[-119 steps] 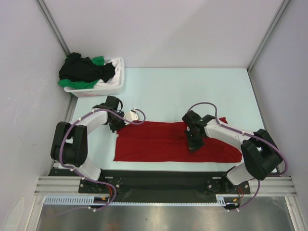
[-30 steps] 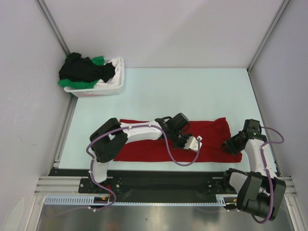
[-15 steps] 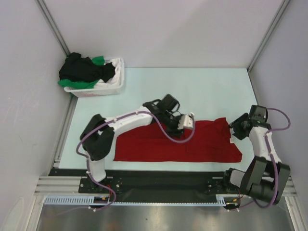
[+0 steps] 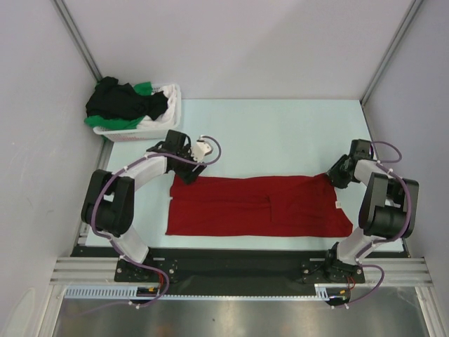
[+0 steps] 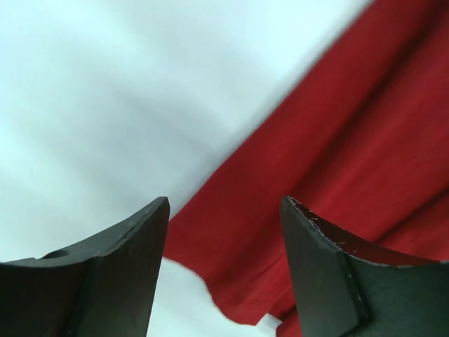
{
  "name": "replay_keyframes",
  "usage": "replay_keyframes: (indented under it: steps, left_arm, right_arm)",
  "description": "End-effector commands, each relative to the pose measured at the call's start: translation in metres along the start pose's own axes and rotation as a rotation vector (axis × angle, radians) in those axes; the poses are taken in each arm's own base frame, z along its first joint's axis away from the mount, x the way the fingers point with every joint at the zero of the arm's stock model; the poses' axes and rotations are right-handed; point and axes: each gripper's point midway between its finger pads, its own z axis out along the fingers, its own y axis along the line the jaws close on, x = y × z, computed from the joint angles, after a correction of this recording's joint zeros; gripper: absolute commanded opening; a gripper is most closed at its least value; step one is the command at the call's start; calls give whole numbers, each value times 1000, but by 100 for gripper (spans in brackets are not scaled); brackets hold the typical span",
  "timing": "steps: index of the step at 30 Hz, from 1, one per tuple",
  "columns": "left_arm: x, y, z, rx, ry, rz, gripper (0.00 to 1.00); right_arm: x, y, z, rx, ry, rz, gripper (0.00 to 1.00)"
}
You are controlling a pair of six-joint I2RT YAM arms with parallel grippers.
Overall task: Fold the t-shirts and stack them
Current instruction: Fold the tshirt
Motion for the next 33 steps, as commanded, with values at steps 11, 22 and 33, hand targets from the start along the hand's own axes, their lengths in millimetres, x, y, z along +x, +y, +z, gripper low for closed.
replay_keyframes:
  steps: [11,22,33]
  left_arm:
    - [71,15,12,-60,142,-131,13]
    - [123,-5,-23,8,193,-252,0]
    - [135,-84,-63,255,166,-219,0]
  right_arm:
    - [-28,45,45,-75,-26,-76,0]
    - [-49,170,95,-224,-11,-174,0]
    - [-89,277,76,-343,-114,-183,57]
